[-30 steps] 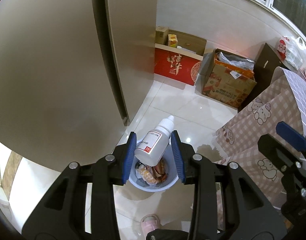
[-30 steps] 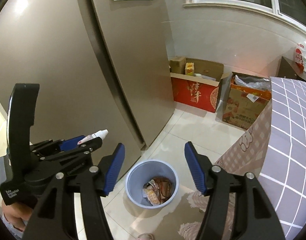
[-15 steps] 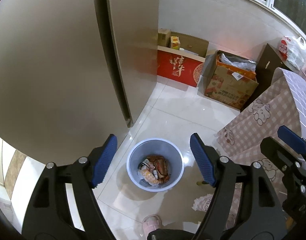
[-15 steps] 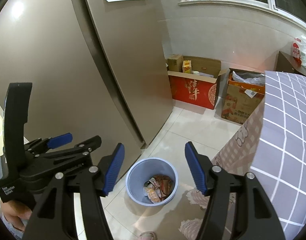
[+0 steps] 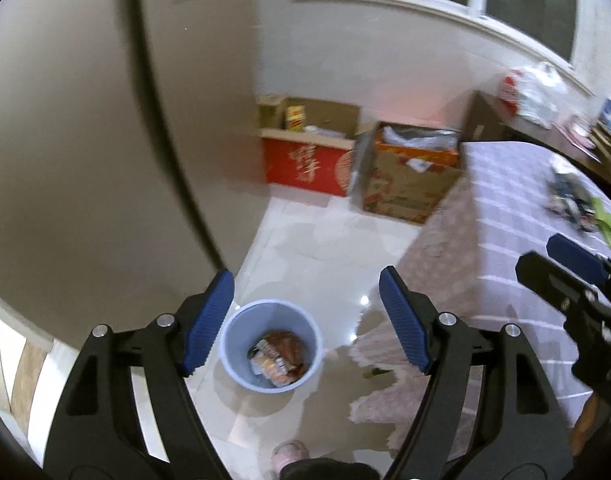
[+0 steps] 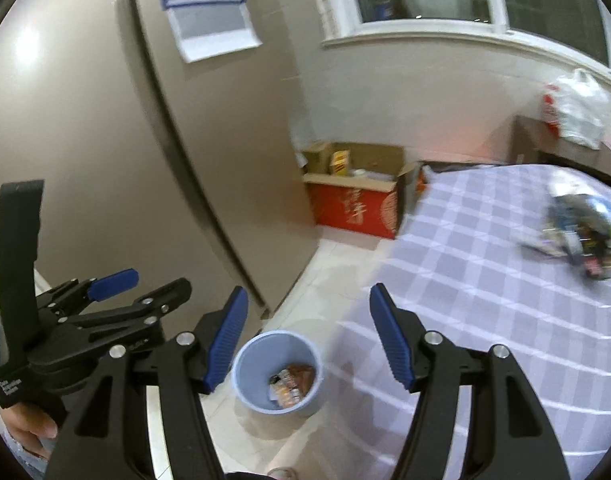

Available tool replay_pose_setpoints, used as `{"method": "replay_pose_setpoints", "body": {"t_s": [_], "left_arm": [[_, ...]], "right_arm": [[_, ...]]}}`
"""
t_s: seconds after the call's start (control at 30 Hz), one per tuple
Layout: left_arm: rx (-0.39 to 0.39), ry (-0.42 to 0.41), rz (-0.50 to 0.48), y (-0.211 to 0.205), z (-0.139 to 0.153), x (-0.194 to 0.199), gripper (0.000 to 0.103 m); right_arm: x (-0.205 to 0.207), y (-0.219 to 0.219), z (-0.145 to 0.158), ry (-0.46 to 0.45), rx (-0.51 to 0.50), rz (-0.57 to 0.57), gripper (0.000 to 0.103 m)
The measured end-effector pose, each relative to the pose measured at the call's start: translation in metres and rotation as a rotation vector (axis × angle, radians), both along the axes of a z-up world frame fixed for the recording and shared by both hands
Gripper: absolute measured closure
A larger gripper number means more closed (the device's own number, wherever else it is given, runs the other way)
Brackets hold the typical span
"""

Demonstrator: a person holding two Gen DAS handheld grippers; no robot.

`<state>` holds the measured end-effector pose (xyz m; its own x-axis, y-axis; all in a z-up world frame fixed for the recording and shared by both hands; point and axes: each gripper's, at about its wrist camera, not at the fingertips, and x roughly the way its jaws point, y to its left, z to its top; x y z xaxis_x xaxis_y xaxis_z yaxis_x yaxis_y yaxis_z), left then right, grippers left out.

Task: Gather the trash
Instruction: 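Move both open tools back to the table, then grasp the blue tube packet with the left tool while the right tool grasps the green leaf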

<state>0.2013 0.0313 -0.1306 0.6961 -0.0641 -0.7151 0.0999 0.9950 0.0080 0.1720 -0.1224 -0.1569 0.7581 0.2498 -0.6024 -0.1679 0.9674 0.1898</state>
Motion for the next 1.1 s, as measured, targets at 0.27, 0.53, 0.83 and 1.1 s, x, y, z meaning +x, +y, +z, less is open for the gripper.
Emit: {"method": "replay_pose_setpoints", "body": {"t_s": [0.27, 0.53, 0.83, 1.1], "left_arm": [[-0.070, 0.029, -0.230, -0.130, 0.023, 0.002, 0.026], [-0.103, 0.076, -0.355, -0.247, 0.020, 0.030, 0.027], [-0.095, 0.127, -0.382, -0.308, -0.007, 0.072, 0.031], [-0.106, 0.188, -0.377, -0.318, -0.027, 0.099, 0.071]], "right_arm": [[-0.032, -0.130, 0.026, -0.028, -0.037, -0.165, 0.035], [-0.037, -0.261, 0.018, 0.018, -0.075, -0.356, 0.034], [0.003, -0.329, -0.011, 0.112, -0.137, -0.368, 0.028], [0.038, -0.329, -0.035, 0.167, -0.170, -0.309, 0.028]]}}
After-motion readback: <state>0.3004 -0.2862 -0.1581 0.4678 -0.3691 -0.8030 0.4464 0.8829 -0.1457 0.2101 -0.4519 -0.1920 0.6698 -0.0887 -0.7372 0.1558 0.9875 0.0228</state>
